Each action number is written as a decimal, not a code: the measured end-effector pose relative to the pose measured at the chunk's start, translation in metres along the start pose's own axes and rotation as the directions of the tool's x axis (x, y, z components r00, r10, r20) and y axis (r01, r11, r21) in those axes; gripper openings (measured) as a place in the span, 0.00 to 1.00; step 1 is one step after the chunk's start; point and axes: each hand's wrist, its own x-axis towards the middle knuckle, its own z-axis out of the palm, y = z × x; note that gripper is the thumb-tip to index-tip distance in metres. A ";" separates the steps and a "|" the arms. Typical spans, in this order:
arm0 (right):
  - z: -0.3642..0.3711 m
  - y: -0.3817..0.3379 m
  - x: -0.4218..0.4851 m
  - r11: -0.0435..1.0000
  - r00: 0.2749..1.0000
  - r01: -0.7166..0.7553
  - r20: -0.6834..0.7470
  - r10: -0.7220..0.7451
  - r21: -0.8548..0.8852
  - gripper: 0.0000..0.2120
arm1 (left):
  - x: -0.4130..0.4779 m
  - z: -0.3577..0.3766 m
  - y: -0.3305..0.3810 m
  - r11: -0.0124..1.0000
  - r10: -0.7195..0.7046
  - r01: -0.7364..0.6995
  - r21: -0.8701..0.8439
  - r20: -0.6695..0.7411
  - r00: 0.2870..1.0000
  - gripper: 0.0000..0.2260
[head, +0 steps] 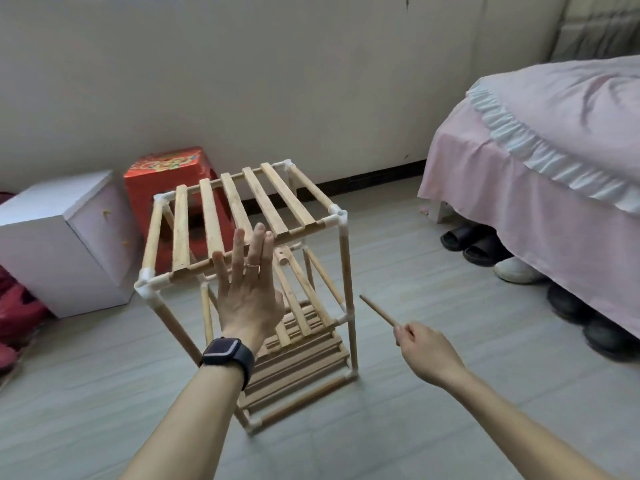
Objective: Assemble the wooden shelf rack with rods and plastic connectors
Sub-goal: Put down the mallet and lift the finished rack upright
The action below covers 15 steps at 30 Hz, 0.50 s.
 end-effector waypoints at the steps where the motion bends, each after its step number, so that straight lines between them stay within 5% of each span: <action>1: 0.015 0.012 0.001 0.999 0.998 -0.036 0.048 0.037 -0.014 0.18 | 0.002 0.003 -0.002 1.000 -0.007 0.007 -0.018 -0.032 0.999 0.47; 6: 0.062 0.032 0.002 0.998 0.979 -0.053 0.194 0.057 -0.026 0.17 | 0.003 0.019 -0.019 0.999 0.046 -0.050 -0.018 -0.156 0.987 0.45; 8: 0.070 0.025 0.004 0.999 0.978 -0.030 0.207 0.026 0.019 0.17 | -0.012 0.033 -0.028 0.976 0.217 -0.214 0.033 -0.165 0.962 0.43; 11: 0.072 0.009 0.009 0.994 0.984 0.043 0.169 -0.060 0.102 0.17 | -0.043 0.058 -0.027 0.904 0.426 -0.426 0.028 0.006 0.905 0.40; 15: 0.074 -0.019 0.022 0.966 0.977 0.201 0.041 -0.210 0.163 0.16 | -0.033 0.097 -0.011 0.987 0.043 0.024 -0.157 0.413 0.910 0.28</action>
